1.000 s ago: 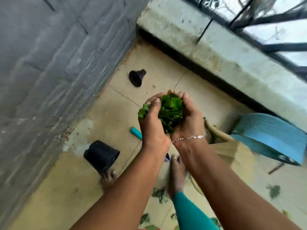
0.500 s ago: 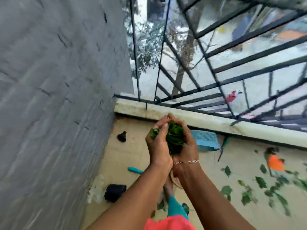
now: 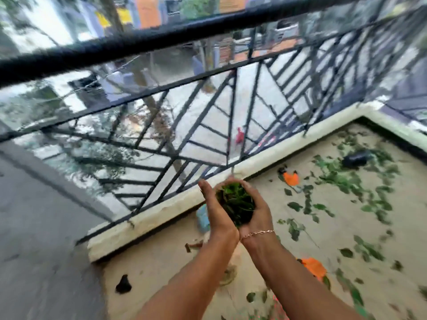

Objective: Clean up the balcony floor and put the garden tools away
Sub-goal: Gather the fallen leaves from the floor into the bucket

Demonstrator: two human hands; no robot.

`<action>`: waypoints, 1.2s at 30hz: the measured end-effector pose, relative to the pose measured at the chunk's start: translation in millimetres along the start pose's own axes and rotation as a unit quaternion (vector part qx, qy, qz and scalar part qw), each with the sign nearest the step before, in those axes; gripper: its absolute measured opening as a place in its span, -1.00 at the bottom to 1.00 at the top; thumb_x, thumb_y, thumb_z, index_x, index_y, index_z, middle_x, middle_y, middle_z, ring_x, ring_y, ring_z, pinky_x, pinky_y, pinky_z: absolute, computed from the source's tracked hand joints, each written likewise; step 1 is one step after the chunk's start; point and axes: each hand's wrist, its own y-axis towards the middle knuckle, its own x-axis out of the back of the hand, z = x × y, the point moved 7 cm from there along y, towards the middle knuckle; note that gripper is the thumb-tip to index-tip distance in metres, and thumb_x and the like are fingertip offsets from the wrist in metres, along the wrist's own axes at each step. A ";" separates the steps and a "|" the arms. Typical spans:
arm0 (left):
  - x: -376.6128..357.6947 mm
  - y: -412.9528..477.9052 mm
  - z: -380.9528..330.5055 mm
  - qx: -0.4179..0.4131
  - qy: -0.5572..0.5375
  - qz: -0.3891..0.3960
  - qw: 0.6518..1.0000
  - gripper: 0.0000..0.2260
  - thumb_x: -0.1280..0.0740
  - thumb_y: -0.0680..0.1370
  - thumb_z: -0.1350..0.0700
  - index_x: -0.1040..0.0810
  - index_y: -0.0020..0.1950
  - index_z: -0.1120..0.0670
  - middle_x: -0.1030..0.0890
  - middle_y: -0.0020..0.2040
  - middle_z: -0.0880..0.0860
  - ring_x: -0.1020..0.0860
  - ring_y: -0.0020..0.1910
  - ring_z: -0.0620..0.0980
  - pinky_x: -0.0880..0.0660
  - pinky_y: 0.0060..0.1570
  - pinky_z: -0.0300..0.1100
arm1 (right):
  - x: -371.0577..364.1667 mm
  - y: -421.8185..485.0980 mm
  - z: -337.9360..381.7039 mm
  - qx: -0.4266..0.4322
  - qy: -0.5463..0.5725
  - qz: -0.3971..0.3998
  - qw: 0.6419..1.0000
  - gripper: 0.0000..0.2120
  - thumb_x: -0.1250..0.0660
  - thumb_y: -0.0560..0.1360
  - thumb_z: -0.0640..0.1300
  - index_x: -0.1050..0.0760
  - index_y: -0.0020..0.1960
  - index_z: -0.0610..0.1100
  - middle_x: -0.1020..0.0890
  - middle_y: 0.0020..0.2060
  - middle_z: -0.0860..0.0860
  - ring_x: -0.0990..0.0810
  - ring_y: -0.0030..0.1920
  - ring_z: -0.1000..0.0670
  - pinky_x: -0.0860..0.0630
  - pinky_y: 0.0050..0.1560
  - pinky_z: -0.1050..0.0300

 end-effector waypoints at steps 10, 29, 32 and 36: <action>-216.1 31.7 229.2 0.146 0.080 0.057 0.984 -0.70 -0.18 0.57 -0.03 -0.61 -0.08 0.14 -0.67 -0.08 0.12 -0.62 -0.06 0.11 -0.53 0.03 -0.04 | 175.7 35.3 260.6 0.129 0.173 -0.111 0.970 -0.50 -0.57 0.05 -0.11 -0.61 -0.04 -0.22 -0.65 -0.19 -0.15 -0.65 -0.17 -0.15 -0.59 -0.16 0.01; -530.2 110.2 502.1 0.221 0.299 0.237 0.898 -0.76 -0.16 0.64 0.16 -0.58 -0.10 0.13 -0.62 -0.11 0.14 -0.59 -0.08 0.12 -0.51 0.13 0.08 | 397.9 128.5 596.5 0.322 0.287 -0.224 0.874 -0.46 -0.54 0.04 -0.11 -0.59 0.00 -0.21 -0.66 -0.08 -0.14 -0.66 -0.11 -0.13 -0.62 -0.08 0.03; -589.0 143.2 525.0 0.235 0.341 0.252 0.875 -0.78 -0.16 0.64 0.17 -0.54 -0.14 0.10 -0.60 -0.15 0.11 -0.57 -0.13 0.06 -0.50 0.15 0.06 | 423.3 174.1 646.2 0.333 0.310 -0.246 0.856 -0.27 -0.63 -0.16 -0.11 -0.60 0.01 -0.21 -0.67 -0.08 -0.15 -0.68 -0.14 -0.12 -0.63 -0.21 0.05; -648.6 187.9 554.6 0.223 0.377 0.244 0.865 -0.77 -0.17 0.63 0.13 -0.57 -0.12 0.09 -0.62 -0.07 0.17 -0.59 0.02 0.17 -0.49 0.18 0.12 | 439.4 222.3 702.1 0.308 0.338 -0.274 0.846 -0.70 -0.39 0.35 -0.07 -0.57 0.03 -0.20 -0.66 -0.12 -0.13 -0.66 -0.14 -0.11 -0.60 -0.16 0.11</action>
